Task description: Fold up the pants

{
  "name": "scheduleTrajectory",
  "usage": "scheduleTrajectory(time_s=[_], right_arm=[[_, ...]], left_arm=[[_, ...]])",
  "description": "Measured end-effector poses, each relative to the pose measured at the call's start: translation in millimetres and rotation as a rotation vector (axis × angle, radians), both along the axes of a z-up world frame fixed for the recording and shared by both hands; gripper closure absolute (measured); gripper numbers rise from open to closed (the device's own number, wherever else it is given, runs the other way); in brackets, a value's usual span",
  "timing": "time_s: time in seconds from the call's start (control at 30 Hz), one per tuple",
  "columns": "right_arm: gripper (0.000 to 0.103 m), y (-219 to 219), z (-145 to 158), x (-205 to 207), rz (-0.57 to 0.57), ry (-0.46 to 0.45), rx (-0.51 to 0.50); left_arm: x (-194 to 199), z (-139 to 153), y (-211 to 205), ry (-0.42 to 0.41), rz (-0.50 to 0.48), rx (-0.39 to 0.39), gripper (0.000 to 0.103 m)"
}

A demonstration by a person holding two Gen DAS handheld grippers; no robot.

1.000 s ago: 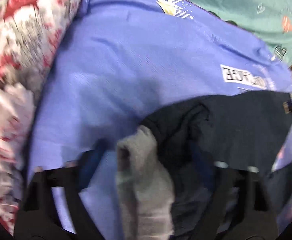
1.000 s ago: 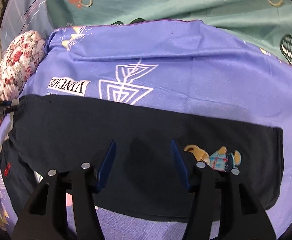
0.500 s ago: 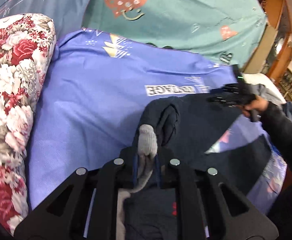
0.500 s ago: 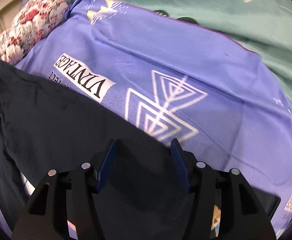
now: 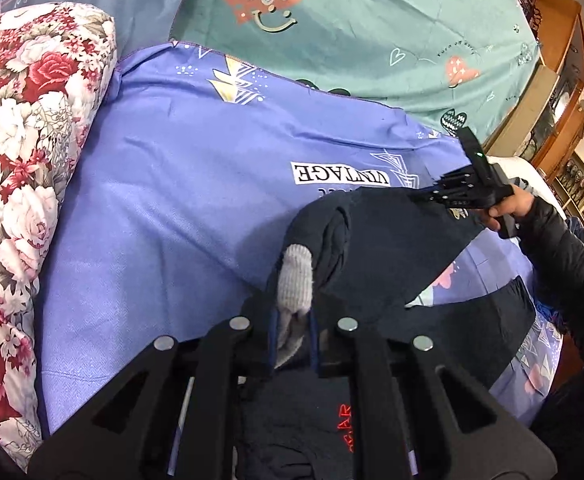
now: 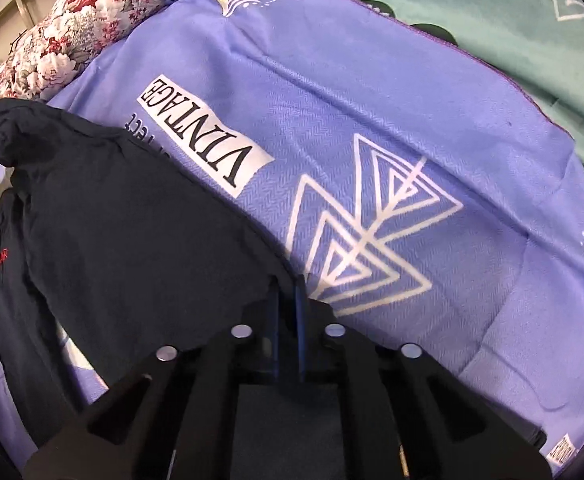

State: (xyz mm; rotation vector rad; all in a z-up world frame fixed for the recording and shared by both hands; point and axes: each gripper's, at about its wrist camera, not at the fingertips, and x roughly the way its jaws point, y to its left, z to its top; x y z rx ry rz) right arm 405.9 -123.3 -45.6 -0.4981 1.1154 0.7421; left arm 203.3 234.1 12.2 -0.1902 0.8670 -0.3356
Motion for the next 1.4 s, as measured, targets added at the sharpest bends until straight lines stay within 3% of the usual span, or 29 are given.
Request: scheduleTrajectory(time_s=[0.2, 0.37, 0.5, 0.67, 0.8, 0.9, 0.97, 1.0, 1.1, 1.2, 1.3, 1.37, 1.4], right_arm=[[0.099, -24, 43, -37, -0.036, -0.023, 0.124], [0.099, -60, 94, -116, -0.002, -0.056, 0.24], [0.099, -86, 106, -184, 0.011, -0.057, 0.329], [0.098, -94, 75, -249, 0.011, 0.019, 0.391], [0.098, -92, 31, -278, -0.022, 0.101, 0.374], [0.098, -82, 7, -287, -0.039, 0.132, 0.339], [0.097, -75, -7, -291, -0.047, 0.133, 0.297], [0.096, -72, -13, -293, -0.054, 0.136, 0.274], [0.093, -71, -18, -297, -0.055, 0.125, 0.265], [0.09, -74, -18, -297, -0.068, 0.129, 0.279], [0.079, -73, -17, -301, -0.064, 0.126, 0.287], [0.06, -70, -14, -305, -0.049, 0.125, 0.295], [0.058, -68, -11, -307, -0.043, 0.115, 0.294]], left_arm=[[-10, 13, 8, -0.01, 0.041, 0.011, 0.092], [-33, 24, 6, -0.029, 0.039, 0.041, 0.092], [-63, 25, 2, -0.046, 0.034, 0.062, 0.092], [-100, 10, 4, -0.012, 0.05, 0.068, 0.092], [-117, -18, 8, 0.062, 0.148, 0.054, 0.086], [-122, -42, 9, 0.135, 0.228, 0.051, 0.077], [-121, -60, 10, 0.222, 0.296, 0.074, 0.054], [-120, -66, 12, 0.251, 0.316, 0.082, 0.05], [-125, -79, 15, 0.307, 0.362, 0.073, 0.048], [-131, -80, 17, 0.311, 0.395, 0.09, 0.043], [-136, -76, 13, 0.308, 0.401, 0.141, 0.035], [-139, -70, 9, 0.316, 0.405, 0.154, 0.027], [-142, -68, 9, 0.325, 0.422, 0.151, 0.024]])
